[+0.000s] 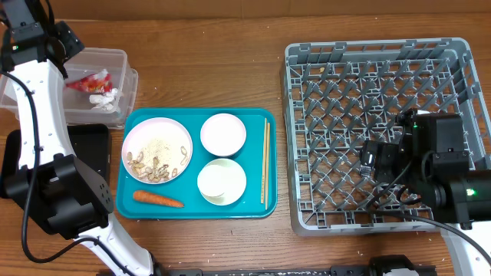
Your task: Sort waste into correct bins and load items into the dishwasher
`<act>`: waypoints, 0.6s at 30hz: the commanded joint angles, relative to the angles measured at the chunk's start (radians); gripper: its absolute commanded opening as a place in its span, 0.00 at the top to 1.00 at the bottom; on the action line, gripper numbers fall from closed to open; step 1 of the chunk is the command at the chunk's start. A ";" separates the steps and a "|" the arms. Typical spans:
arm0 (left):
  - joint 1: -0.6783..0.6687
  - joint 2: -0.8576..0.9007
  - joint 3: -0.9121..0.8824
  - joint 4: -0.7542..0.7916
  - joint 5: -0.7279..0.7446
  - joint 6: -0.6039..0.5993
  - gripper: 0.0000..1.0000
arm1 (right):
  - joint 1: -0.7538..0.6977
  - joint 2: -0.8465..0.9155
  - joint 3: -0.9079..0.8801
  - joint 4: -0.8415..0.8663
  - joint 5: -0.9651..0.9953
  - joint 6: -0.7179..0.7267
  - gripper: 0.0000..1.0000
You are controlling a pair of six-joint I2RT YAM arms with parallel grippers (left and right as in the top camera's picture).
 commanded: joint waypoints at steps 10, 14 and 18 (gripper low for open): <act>-0.095 -0.020 0.020 -0.456 0.192 0.058 0.23 | 0.005 -0.002 0.026 0.008 0.006 -0.002 0.00; -0.180 -0.023 0.020 -0.590 0.235 0.103 0.23 | 0.005 -0.002 0.026 0.008 0.006 -0.002 0.00; -0.275 -0.023 0.020 -0.704 0.241 0.119 0.22 | 0.005 -0.002 0.026 0.002 0.006 -0.002 0.00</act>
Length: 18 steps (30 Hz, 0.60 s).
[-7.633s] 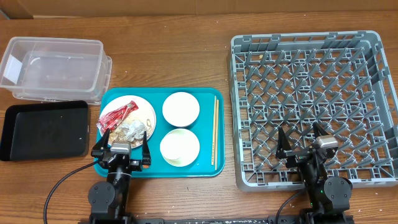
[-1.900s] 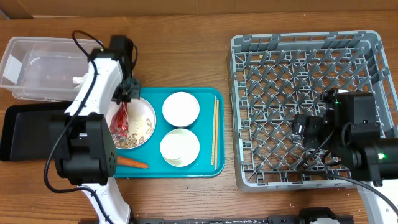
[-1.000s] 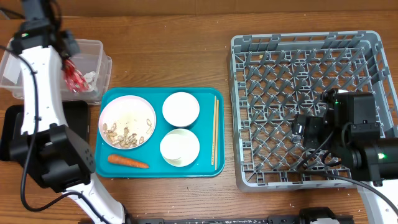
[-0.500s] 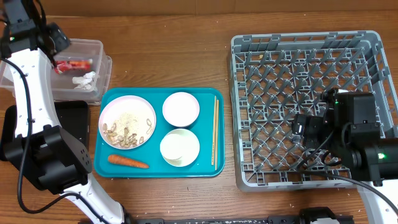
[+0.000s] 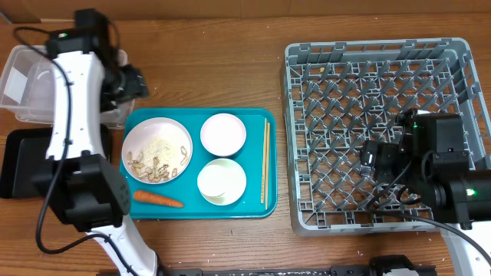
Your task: Sort waste into correct bins and load items into the dishwasher
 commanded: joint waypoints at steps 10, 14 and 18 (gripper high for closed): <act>-0.245 -0.042 -0.004 -0.279 0.035 0.063 0.26 | 0.005 -0.003 0.026 -0.016 0.038 -0.002 0.00; -0.274 -0.130 -0.093 -0.279 0.038 0.045 0.26 | 0.005 -0.003 0.026 -0.020 0.040 0.001 0.00; -0.282 -0.294 -0.243 -0.278 0.027 0.009 0.26 | 0.005 -0.003 0.026 -0.020 0.040 0.001 0.00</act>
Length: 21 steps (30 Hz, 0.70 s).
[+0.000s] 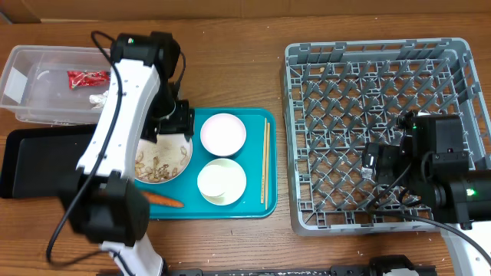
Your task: Sort waste into correct bins and load items into the dishwasher
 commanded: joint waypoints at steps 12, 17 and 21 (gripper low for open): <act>-0.010 -0.643 -0.536 0.359 0.060 -0.080 0.17 | 0.005 -0.002 0.026 0.013 0.013 0.001 0.00; -0.010 -0.600 -0.674 0.474 0.208 -0.077 0.26 | 0.005 -0.002 0.026 0.009 0.013 0.001 0.00; -0.016 -0.525 -0.744 0.535 0.291 -0.078 0.35 | 0.005 -0.002 0.026 0.010 0.013 0.001 0.00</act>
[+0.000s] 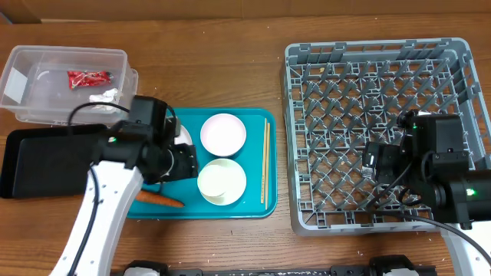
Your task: Sort waste into correct bins and load items into the dishwasher
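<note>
A teal tray (257, 208) holds a white bowl (223, 132), a pale green bowl (222, 182), a pair of chopsticks (265, 161) and a carrot (163, 201). My left gripper (181, 159) hangs low over the tray's left side and covers most of the plate of food scraps. Its fingers do not show clearly. The clear bin (46, 96) at the back left contains a red wrapper (90, 77) and a crumpled scrap. My right gripper (374, 163) rests over the grey dish rack (360, 84); its fingers are hidden by the wrist.
A black bin (38, 157) lies left of the tray, just in front of the clear bin. The dish rack fills the right half of the table. Bare wood lies between tray and rack.
My left arm has swung down and toward the front. Its gripper was over the plate's far edge and now sits over the plate's right side beside the pale bowl. The right arm is unchanged.
My left gripper was at the far left by the clear bin with the wrapper in it. Then it was at the bin's right edge, then over the plate's far rim, and now low over the plate. The right arm stayed over the rack.
</note>
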`<act>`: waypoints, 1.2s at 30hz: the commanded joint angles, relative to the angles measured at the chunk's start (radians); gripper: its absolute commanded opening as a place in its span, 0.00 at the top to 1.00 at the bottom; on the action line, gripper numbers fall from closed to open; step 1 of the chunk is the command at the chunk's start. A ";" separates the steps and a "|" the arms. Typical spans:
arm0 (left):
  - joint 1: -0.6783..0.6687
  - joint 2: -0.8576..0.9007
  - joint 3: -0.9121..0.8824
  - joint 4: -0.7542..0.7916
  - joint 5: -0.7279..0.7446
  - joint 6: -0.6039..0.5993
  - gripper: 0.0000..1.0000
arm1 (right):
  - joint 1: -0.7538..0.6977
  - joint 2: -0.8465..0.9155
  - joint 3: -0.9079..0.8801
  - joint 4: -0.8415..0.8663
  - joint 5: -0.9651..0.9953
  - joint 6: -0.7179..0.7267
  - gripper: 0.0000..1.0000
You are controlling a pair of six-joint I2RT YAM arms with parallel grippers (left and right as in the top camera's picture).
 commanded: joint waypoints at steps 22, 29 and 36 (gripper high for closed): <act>-0.051 0.354 -0.034 0.067 0.117 0.008 0.96 | 0.005 -0.003 0.026 0.003 0.007 0.001 0.00; 0.003 0.354 0.193 -0.115 0.234 0.163 0.96 | 0.004 -0.003 0.026 0.013 0.055 0.019 0.00; 0.048 0.354 0.309 -0.105 0.771 0.330 0.96 | -0.008 0.011 0.026 0.216 0.002 0.226 0.00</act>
